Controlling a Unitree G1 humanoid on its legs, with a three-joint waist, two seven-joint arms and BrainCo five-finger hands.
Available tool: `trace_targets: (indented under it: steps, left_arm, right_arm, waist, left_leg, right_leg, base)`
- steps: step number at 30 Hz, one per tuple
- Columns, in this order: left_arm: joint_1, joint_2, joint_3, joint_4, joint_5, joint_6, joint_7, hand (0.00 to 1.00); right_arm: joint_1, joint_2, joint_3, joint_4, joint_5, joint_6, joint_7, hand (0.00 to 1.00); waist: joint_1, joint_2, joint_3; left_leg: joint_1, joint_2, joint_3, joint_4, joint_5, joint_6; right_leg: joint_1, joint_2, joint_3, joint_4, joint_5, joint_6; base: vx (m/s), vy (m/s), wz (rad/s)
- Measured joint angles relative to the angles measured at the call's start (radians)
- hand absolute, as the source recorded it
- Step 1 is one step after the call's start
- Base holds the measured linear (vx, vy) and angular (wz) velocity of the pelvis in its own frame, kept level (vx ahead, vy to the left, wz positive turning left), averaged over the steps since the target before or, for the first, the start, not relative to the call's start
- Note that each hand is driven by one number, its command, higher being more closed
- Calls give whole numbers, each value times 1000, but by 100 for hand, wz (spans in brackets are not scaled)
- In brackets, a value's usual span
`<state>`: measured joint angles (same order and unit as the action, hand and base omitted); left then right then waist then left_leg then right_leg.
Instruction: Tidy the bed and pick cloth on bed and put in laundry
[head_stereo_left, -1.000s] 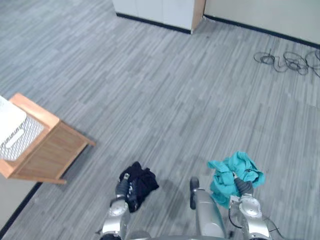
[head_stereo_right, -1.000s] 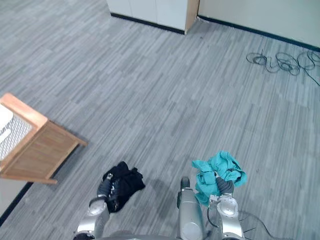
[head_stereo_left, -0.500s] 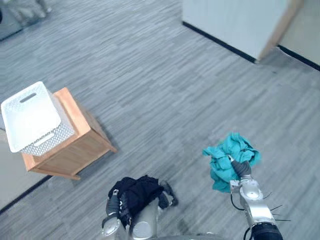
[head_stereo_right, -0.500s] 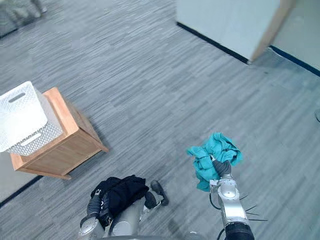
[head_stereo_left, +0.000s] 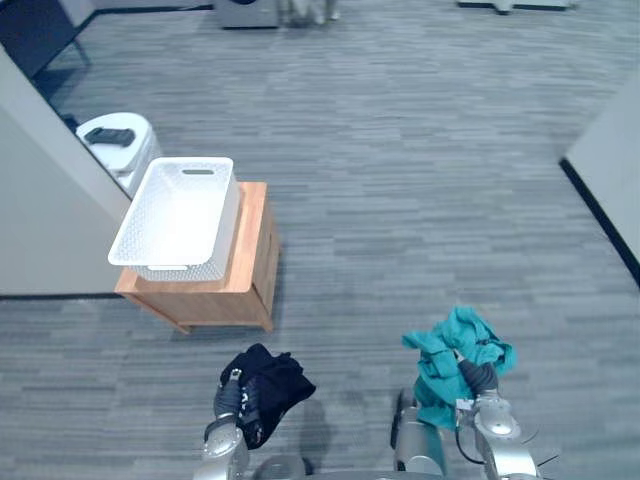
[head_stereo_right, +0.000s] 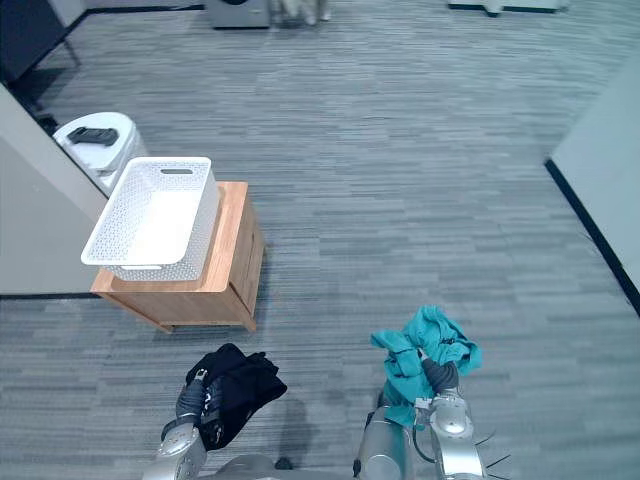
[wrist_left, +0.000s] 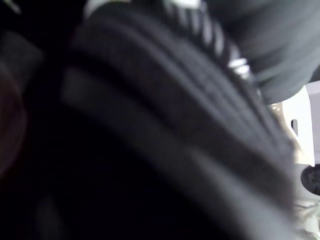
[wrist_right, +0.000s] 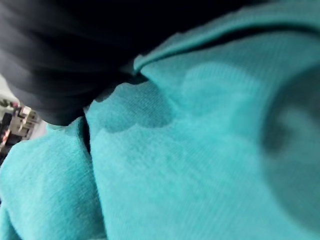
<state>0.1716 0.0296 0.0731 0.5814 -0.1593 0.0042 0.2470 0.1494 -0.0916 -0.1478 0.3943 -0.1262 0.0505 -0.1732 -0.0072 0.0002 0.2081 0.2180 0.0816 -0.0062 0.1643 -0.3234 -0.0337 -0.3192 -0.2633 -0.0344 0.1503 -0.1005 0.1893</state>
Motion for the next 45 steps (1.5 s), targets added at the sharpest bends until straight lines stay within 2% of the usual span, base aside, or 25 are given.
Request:
trace_targets:
  steps: [1,3,4,6,7,9,11,13,15,17,18,20,22,25,28,30,32,34,36,37,38,40,42,44,45]
  left_arm:
    - [33,11,-1,1,16,1,0,100]
    - [64,-3,9,16,15,3,-2,100]
    - [69,-13,9,15,15,2,-2,100]
    - [93,-82,19,15,11,2,-4,100]
    - [103,-88,13,15,-1,2,-8,100]
    - [116,-88,38,-22,-7,-7,-7,100]
    - [120,-89,48,-56,-7,-15,-8,100]
    - [119,-89,49,-84,-8,-18,-15,100]
    - [113,-89,47,-84,-7,-15,-34,100]
    - [110,-88,47,-84,-7,-11,-45,100]
    - [112,-88,57,-84,-7,-9,-49,100]
    - [114,-85,72,-80,-7,-5,-49,100]
    - [123,-79,74,-81,-7,13,-47,100]
    - [116,-63,47,-85,-5,19,-32,100]
    - [108,-49,41,-98,-4,17,-24,100]
    - [82,-33,35,-91,6,10,-24,100]
    - [42,-4,16,-37,27,8,-23,100]
    - [32,19,0,-5,51,9,-23,100]
    - [69,59,3,-4,71,8,-24,100]
    - [76,61,10,-1,75,9,-24,100]
    - [94,51,16,1,77,11,-25,100]
    - [130,-23,39,-6,81,10,-28,100]
    - [143,-69,51,-11,80,9,-28,100]
    - [150,-76,54,-31,80,9,-29,100]
    - [150,-73,50,-50,80,4,-30,100]
  right_arm:
    - [19,5,13,-4,-1,0,0,100]
    - [39,-19,35,-3,-3,2,2,100]
    - [39,-25,41,-3,-3,2,2,100]
    - [26,-75,69,-26,-2,2,4,100]
    - [12,-81,70,-26,-2,2,3,100]
    - [-7,-75,70,-30,-2,-2,2,100]
    - [-13,-81,69,-43,-2,-4,3,100]
    - [-37,-84,64,-48,-2,-4,4,100]
    - [-39,-86,39,-46,-3,-4,4,100]
    - [-38,-86,23,-46,-3,-3,2,100]
    - [-33,-87,18,-43,-4,-3,2,100]
    - [-37,-64,20,-30,-7,-2,3,100]
    - [-45,-27,27,-25,-35,-3,5,100]
    - [-35,14,56,-26,-43,-4,25,100]
    - [-35,27,83,-35,-42,-6,26,100]
    - [-19,28,79,-61,-41,-7,25,100]
    - [1,37,58,-68,-39,-6,23,100]
    - [21,46,35,-69,-35,-6,22,100]
    - [96,73,30,-150,-31,-5,21,100]
    - [112,76,30,-179,-31,-5,21,100]
    - [129,63,27,-216,-30,-5,20,100]
    - [137,32,27,-324,-29,-11,14,100]
    - [134,18,32,-376,-23,-29,3,100]
    - [113,26,44,-383,-22,-47,1,100]
    - [97,24,50,-381,-23,-51,3,100]
  waist:
    - [-6,-2,-13]
    - [0,45,-48]
    - [-2,52,-52]
    - [27,130,-41]
    - [29,140,-33]
    - [37,109,-19]
    - [56,96,-22]
    - [61,94,-23]
    - [53,92,-26]
    - [46,89,-30]
    - [52,84,-44]
    - [53,34,-58]
    - [45,-17,-58]
    - [23,-13,-51]
    - [18,-5,-47]
    - [5,0,-44]
    - [-7,0,-44]
    - [-9,-11,-41]
    - [-6,-70,-68]
    - [-9,-87,-77]
    - [-16,-67,-79]
    - [-23,13,-81]
    - [-27,35,-75]
    - [-6,29,-78]
    - [2,29,-78]
  left_leg:
    - [51,40,-28,-4,-53,-20]
    - [4,126,-44,196,-68,-35]
    - [-52,148,-42,311,-43,-28]
    - [-243,293,8,724,152,20]
    - [-301,319,43,853,143,27]
    - [-369,291,167,929,126,41]
    - [-417,248,261,849,100,26]
    - [-454,191,414,608,86,14]
    - [-416,157,756,349,93,16]
    - [-377,113,943,200,131,89]
    - [-354,73,950,115,125,251]
    - [-338,9,893,75,126,257]
    - [-272,-72,776,17,131,248]
    - [-173,-92,602,7,132,237]
    - [-143,-92,461,3,134,217]
    - [-144,-93,313,-8,137,183]
    - [-156,-90,161,-10,141,149]
    - [-154,-82,65,7,129,112]
    - [-158,-84,-7,52,67,46]
    - [-156,-76,-17,71,53,28]
    - [-154,-27,-28,103,29,5]
    - [-233,96,17,317,32,-28]
    - [-307,156,105,498,74,-32]
    - [-311,155,154,496,64,-31]
    - [-305,107,155,383,67,-34]
  right_leg:
    - [-2,11,7,77,-3,3]
    - [-27,74,-20,254,48,4]
    - [-25,88,-31,275,57,-10]
    - [81,190,-85,219,48,-114]
    - [156,213,-101,162,46,-136]
    - [282,212,-119,66,45,-169]
    - [336,210,-139,7,41,-180]
    - [386,211,-203,-59,37,-184]
    - [457,213,-316,-109,27,-165]
    - [495,222,-402,-106,-2,-139]
    - [509,226,-458,-35,-71,-111]
    - [477,155,-495,143,-132,-64]
    - [325,24,-423,663,-130,-25]
    - [218,-5,-305,892,-155,-66]
    - [154,1,-225,715,-170,-90]
    - [143,48,-71,400,-162,-78]
    - [146,93,125,134,-105,-43]
    - [158,102,188,36,-46,-36]
    - [165,86,184,49,-37,-51]
    - [171,90,177,65,3,-28]
    - [188,115,127,89,17,-28]
    - [273,184,39,21,24,-71]
    - [325,216,20,-13,48,-113]
    - [356,216,42,-41,56,-131]
    - [352,215,72,-46,56,-131]
  base:
    - [541,-627,81]
    - [512,-562,65]
    - [534,-640,43]
    - [553,-575,8]
    - [576,-472,3]
    - [462,-400,16]
    - [317,-229,20]
    - [399,-176,48]
    - [480,-89,115]
    - [428,-17,135]
    - [383,36,144]
    - [396,41,137]
    - [453,22,148]
    - [521,-70,187]
    - [361,-212,166]
    - [223,-258,188]
    - [212,-369,215]
    - [177,-397,177]
    - [189,-485,146]
    - [223,-532,118]
    - [220,-447,84]
    - [243,-365,78]
    - [226,-259,24]
    - [237,-156,-47]
    - [190,-48,-61]
